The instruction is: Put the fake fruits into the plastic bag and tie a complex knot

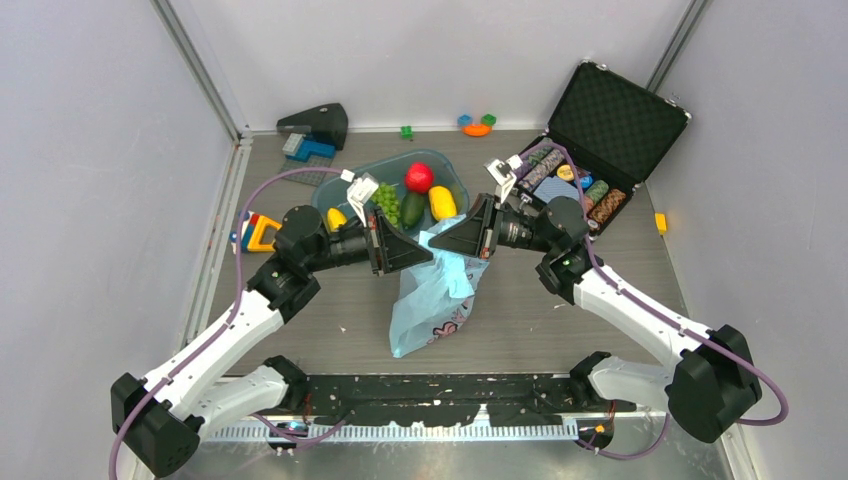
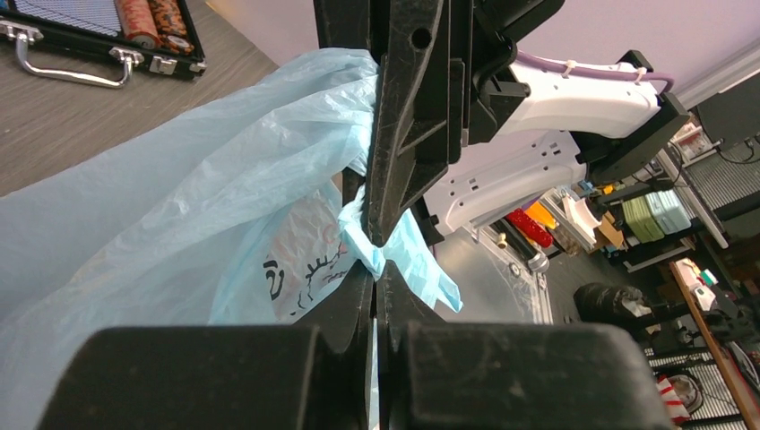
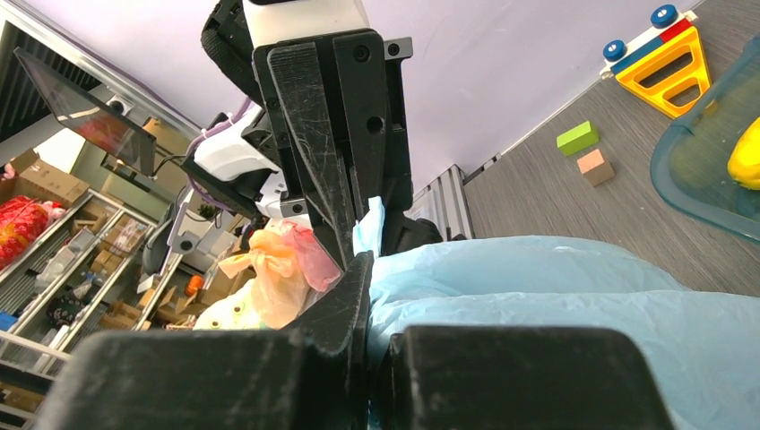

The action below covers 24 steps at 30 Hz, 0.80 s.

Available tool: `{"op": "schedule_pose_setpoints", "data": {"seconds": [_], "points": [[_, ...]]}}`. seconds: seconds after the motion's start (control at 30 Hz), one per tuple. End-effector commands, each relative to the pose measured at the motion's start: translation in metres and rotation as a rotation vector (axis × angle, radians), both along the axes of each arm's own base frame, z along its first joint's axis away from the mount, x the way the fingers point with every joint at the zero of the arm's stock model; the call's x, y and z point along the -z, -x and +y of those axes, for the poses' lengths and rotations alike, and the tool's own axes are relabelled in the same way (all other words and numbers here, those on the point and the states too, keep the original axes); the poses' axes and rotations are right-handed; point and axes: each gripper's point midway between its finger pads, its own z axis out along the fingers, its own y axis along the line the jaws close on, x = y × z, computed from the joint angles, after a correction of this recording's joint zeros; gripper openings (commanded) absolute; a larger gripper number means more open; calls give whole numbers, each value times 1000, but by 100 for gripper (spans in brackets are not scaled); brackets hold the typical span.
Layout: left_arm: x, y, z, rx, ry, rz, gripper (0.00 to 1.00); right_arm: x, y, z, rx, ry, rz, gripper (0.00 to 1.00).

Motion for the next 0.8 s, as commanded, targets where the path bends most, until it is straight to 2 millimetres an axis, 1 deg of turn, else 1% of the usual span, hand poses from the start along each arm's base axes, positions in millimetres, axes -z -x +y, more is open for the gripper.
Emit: {"op": "schedule_pose_setpoints", "data": {"seconds": [0.0, 0.07, 0.1, 0.13, 0.17, 0.2, 0.23, 0.27, 0.3, 0.33, 0.37, 0.4, 0.43, 0.47, 0.5, 0.53, 0.57, 0.6, 0.67, 0.7, 0.73, 0.77], "points": [[-2, -8, 3, -42, 1, -40, 0, -8, -1, -2, 7, -7, -51, 5], [0, -9, 4, -50, -7, -40, 0, -7, -3, -3, 19, 4, -47, 13], [2, -11, 5, -58, -14, -39, 0, -8, -3, -4, 29, 6, -57, 21], [6, -13, 6, -72, -27, -34, 0, -5, -4, -5, 35, 19, -45, 25], [9, -15, 7, -89, -42, -28, 0, -8, -6, -8, 50, 20, -58, 33], [13, -18, 9, -104, -54, -22, 0, -5, -6, -9, 57, 37, -41, 37], [15, -20, 10, -115, -62, -16, 0, -8, -8, -13, 78, 39, -57, 46], [17, -21, 11, -119, -65, -13, 0, -3, -9, -14, 93, 61, -33, 50], [17, -22, 11, -121, -66, -12, 0, -7, -9, -18, 109, 65, -54, 60], [19, -23, 11, -123, -68, -8, 0, -4, -9, -21, 127, 88, -50, 64], [20, -23, 11, -123, -70, -4, 0, -1, -9, -23, 135, 108, -33, 71], [20, -23, 11, -121, -71, -3, 0, -4, -7, -26, 146, 110, -49, 74], [21, -24, 10, -121, -72, 0, 0, -2, -7, -27, 150, 126, -32, 79], [21, -24, 10, -120, -72, 0, 0, -6, -6, -30, 167, 127, -47, 83], [22, -24, 10, -121, -74, 3, 0, -1, -5, -32, 175, 149, -26, 85], [23, -25, 10, -124, -75, 4, 0, -4, -5, -36, 198, 153, -39, 87], [23, -25, 11, -127, -75, 3, 0, 2, -4, -39, 206, 176, -14, 88], [24, -26, 11, -129, -77, 7, 0, 0, -4, -43, 229, 179, -19, 89], [25, -26, 11, -129, -78, 9, 0, 5, -2, -50, 263, 200, 8, 89], [25, -26, 11, -130, -77, 7, 0, 12, -2, -54, 281, 223, 40, 90], [24, -26, 11, -131, -76, 6, 0, 14, 1, -57, 292, 223, 53, 89], [24, -26, 11, -132, -76, 6, 0, 20, 2, -59, 305, 238, 84, 89]]}}
